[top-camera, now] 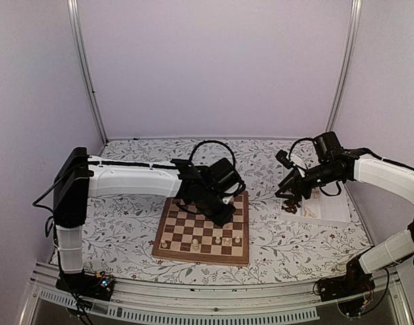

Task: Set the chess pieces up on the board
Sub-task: Pick up the chess piece from the chessboard, then place the chess piece on the chessboard.

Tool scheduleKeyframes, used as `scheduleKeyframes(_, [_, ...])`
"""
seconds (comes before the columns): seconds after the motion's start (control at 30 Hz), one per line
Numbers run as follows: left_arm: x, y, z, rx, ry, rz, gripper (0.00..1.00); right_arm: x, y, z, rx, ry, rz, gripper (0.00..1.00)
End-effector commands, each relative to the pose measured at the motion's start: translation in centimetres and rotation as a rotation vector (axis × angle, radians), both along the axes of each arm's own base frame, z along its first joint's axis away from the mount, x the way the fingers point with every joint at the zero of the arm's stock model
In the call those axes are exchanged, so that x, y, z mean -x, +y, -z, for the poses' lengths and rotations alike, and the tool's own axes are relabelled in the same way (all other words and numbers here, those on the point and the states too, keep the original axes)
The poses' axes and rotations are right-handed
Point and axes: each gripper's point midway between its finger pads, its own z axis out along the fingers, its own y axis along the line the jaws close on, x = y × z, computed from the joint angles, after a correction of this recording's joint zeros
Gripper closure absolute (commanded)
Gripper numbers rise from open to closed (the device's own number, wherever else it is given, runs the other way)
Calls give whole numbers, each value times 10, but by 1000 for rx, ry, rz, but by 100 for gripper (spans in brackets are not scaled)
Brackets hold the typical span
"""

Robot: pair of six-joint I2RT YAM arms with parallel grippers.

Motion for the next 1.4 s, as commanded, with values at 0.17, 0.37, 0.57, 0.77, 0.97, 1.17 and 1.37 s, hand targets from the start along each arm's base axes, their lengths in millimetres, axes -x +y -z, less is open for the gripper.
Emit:
scheduleKeyframes(0.17, [0, 9, -25, -12, -55, 12, 89, 0, 1, 5, -9, 9, -15, 50])
scheduleKeyframes(0.37, [11, 30, -58, 23, -80, 28, 90, 1, 2, 6, -9, 11, -19, 50])
scheduleKeyframes(0.57, [57, 48, -62, 76, 13, 146, 90, 1, 2, 6, -10, 10, -22, 50])
scheduleKeyframes(0.77, [78, 69, -44, 42, 53, 161, 91, 2, 2, 7, -8, 14, -26, 50])
scheduleKeyframes(0.97, [81, 68, -33, 21, 53, 171, 91, 2, 2, 10, -8, 23, -28, 50])
scheduleKeyframes(1.17, [84, 56, -21, 14, 59, 203, 90, 3, 2, 11, -7, 26, -29, 50])
scheduleKeyframes(1.37, [85, 51, -6, -22, 67, 222, 90, 3, 2, 13, -5, 33, -30, 50])
